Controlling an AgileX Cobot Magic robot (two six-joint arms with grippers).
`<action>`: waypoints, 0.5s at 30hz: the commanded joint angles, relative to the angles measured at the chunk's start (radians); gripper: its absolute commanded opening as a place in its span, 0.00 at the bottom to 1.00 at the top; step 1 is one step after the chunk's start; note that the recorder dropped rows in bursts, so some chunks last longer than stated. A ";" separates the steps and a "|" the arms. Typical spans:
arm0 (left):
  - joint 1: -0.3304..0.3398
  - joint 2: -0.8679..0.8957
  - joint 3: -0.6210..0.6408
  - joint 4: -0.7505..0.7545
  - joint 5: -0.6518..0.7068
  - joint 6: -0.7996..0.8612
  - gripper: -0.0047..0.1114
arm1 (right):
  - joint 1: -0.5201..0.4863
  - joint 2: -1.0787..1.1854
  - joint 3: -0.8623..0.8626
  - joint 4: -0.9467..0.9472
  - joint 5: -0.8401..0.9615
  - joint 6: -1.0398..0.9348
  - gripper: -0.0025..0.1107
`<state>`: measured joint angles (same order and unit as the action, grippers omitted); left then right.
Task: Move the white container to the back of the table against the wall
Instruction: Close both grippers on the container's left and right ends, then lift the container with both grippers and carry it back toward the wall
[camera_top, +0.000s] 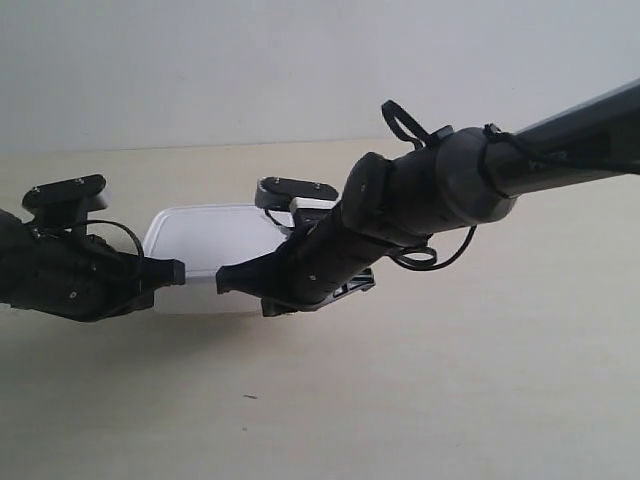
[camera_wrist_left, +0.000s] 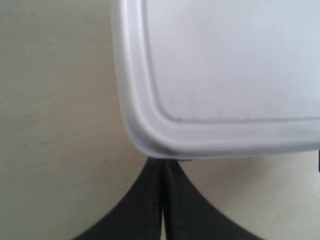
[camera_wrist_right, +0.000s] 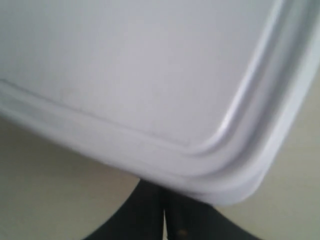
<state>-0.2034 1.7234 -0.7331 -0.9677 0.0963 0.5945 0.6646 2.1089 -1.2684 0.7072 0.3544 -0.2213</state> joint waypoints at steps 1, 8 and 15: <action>-0.007 0.027 -0.016 -0.004 -0.017 0.008 0.04 | -0.038 0.000 -0.007 -0.006 -0.014 0.004 0.02; -0.007 0.098 -0.066 -0.006 -0.014 0.006 0.04 | -0.063 0.000 -0.007 -0.006 -0.030 -0.004 0.02; -0.007 0.139 -0.130 -0.006 -0.018 0.006 0.04 | -0.070 0.000 -0.007 -0.006 -0.073 -0.019 0.02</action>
<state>-0.2034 1.8452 -0.8362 -0.9677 0.0927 0.5945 0.6083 2.1089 -1.2684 0.7072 0.3065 -0.2282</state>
